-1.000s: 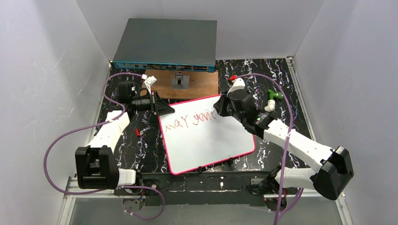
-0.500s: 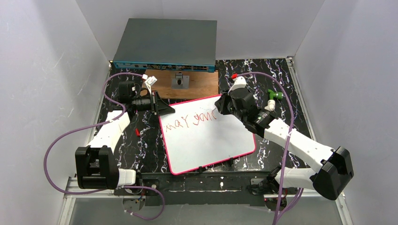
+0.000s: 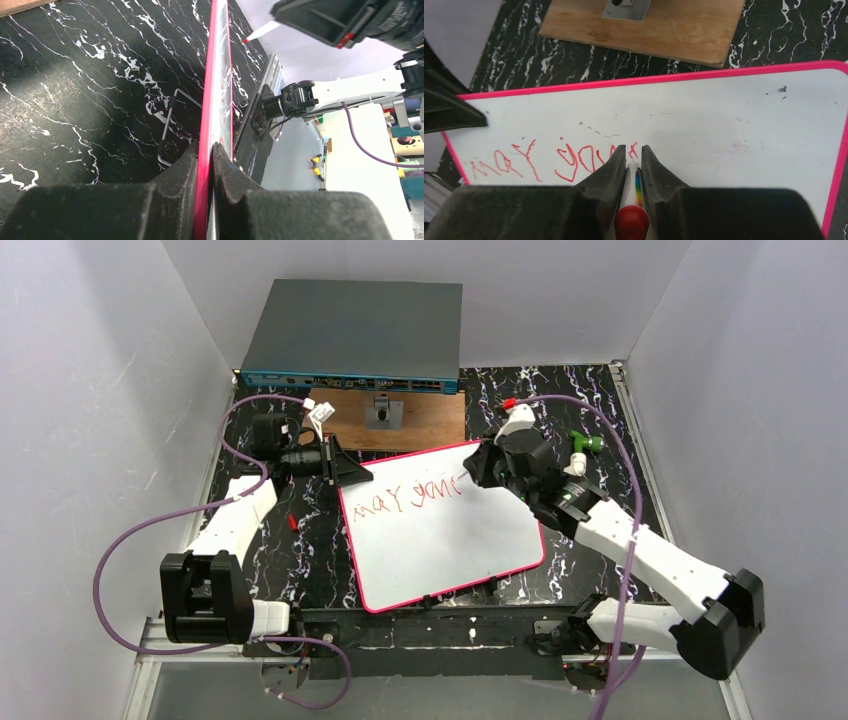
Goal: Write a sentence on the whiteboard
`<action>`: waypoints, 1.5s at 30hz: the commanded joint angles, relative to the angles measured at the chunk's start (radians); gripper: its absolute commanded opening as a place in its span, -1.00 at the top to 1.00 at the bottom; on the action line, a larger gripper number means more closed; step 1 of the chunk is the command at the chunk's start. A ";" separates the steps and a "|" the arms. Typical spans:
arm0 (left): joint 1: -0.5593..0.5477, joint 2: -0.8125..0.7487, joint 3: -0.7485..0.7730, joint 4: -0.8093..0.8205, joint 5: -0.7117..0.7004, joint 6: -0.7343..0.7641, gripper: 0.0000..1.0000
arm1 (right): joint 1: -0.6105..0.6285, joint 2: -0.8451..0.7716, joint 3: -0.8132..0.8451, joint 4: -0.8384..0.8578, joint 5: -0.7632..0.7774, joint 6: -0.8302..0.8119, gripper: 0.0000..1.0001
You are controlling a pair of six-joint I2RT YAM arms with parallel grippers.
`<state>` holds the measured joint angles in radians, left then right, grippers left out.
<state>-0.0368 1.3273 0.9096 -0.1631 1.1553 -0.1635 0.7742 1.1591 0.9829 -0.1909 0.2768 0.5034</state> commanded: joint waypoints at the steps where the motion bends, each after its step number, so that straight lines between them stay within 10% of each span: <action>1: -0.019 -0.018 0.000 -0.010 -0.187 0.159 1.00 | -0.004 -0.139 0.067 -0.035 -0.017 0.017 0.97; 22: -0.021 -0.036 -0.018 0.008 -0.212 0.155 1.00 | -0.003 -0.195 0.015 -0.173 0.192 -0.043 0.97; 45: -0.025 -0.041 -0.029 0.014 -0.229 0.150 1.00 | -0.003 -0.302 -0.404 0.434 0.067 -0.419 0.97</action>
<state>-0.0452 1.3075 0.9077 -0.1604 1.1378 -0.1677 0.7738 0.8673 0.5926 0.1070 0.3614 0.1226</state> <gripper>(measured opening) 0.088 0.206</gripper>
